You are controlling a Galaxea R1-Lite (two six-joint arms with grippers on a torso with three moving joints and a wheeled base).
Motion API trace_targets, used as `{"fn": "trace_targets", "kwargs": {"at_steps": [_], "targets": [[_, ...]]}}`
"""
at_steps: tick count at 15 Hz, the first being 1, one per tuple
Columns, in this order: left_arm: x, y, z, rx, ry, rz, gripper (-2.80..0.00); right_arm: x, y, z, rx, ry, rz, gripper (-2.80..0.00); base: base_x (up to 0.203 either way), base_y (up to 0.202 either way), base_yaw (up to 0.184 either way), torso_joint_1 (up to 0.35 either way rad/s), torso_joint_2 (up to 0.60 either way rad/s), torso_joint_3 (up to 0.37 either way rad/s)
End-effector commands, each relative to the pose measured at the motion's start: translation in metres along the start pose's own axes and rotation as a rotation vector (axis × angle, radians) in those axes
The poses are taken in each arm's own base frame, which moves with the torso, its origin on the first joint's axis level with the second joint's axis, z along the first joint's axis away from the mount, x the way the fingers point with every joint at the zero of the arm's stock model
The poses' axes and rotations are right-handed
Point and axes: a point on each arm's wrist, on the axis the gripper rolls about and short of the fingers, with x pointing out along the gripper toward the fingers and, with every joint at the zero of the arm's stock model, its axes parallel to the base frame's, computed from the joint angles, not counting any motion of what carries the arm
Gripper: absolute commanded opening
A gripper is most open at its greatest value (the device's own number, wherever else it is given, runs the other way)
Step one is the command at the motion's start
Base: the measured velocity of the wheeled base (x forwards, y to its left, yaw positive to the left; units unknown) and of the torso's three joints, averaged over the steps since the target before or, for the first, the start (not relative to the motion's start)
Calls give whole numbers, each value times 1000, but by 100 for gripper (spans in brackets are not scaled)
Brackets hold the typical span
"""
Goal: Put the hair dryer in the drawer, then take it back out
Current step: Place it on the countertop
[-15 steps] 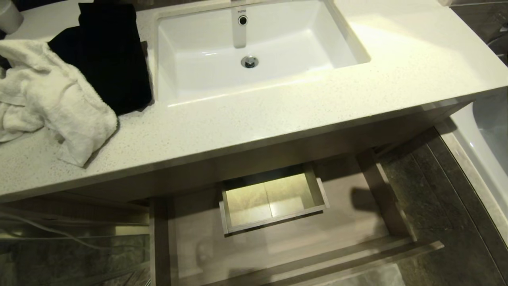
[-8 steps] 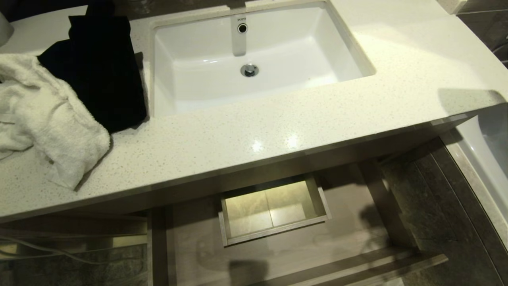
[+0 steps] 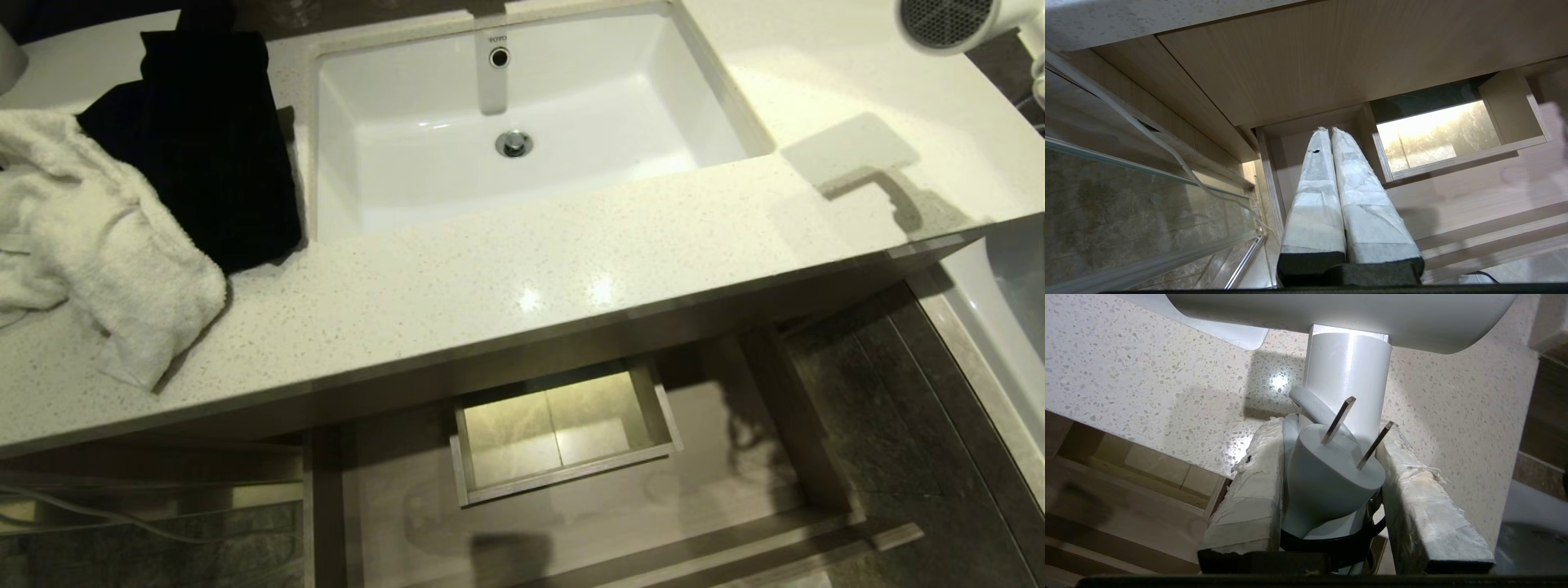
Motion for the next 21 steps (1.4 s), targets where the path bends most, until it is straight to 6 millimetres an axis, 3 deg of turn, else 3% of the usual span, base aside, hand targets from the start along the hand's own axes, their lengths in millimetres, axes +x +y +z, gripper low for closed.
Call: {"fn": "trace_targets", "kwargs": {"at_steps": [1,6,10,11,15,20,21], "targets": [[0,0,0,0,0,0,-280,46,-24,-25,-10,30,79,-280,0,0,0,0,0,0],[0,0,0,0,-1,0,-280,107,-60,-56,-35,42,122,-280,0,0,0,0,0,0],[0,0,0,1,0,0,-280,139,-66,-90,-25,93,167,-280,0,0,0,0,0,0],[0,0,0,0,-1,0,-280,140,-66,-91,-25,98,170,0,0,0,0,0,0,0],[0,0,0,0,1,0,-280,124,-64,-73,-67,67,148,0,0,0,0,0,0,0],[0,0,0,0,-1,0,-280,47,-52,-23,-119,38,39,0,0,0,0,0,0,0],[0,0,0,0,-1,0,-280,31,-45,-18,-114,50,22,-280,0,0,0,0,0,0]]}}
